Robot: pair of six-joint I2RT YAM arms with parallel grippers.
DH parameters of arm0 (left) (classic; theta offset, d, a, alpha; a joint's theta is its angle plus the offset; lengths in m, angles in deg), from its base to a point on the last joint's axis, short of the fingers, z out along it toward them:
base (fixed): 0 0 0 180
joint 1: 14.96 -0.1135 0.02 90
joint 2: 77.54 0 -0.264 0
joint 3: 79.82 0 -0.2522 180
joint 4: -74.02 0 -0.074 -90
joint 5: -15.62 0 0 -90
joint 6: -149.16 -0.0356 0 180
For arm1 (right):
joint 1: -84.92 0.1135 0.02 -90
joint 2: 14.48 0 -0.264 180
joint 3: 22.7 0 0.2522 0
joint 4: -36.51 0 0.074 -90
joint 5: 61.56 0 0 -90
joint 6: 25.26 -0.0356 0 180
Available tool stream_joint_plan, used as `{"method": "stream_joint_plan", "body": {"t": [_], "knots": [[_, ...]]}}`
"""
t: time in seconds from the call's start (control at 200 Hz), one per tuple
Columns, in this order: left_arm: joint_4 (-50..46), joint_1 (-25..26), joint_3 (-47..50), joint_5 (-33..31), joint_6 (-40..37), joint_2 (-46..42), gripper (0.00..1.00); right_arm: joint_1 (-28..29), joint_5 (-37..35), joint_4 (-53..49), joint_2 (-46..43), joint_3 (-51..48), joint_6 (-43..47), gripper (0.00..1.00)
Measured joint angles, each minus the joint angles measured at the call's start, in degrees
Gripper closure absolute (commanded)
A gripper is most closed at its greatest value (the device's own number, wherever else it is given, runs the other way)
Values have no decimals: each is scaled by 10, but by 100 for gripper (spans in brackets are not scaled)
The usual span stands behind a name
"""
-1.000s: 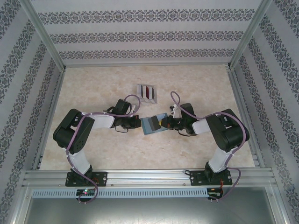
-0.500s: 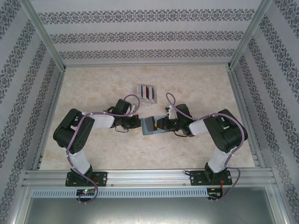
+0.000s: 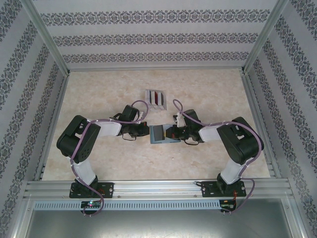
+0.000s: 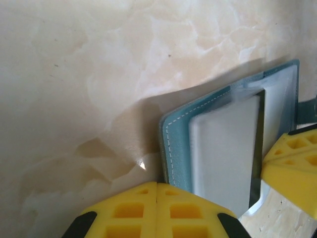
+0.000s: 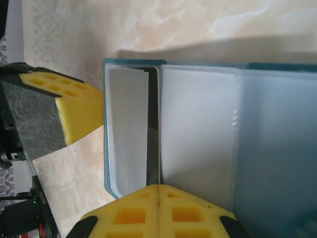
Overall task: Put the credit cards into the card holder
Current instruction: Insert the credit card into the card holder.
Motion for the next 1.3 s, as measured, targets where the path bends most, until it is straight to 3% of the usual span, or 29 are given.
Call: {"method": "stream_joint_plan", "body": {"t": [0.844, 1.094, 1.299], "knots": [[0, -1, -2, 3, 15, 2, 100, 15, 14, -124, 35, 80, -4, 99], [0, -1, -2, 3, 17, 2, 100, 17, 1, -162, 30, 94, 3, 86], [0, -1, -2, 4, 17, 2, 100, 31, -37, -212, -35, 94, 33, 76]]}}
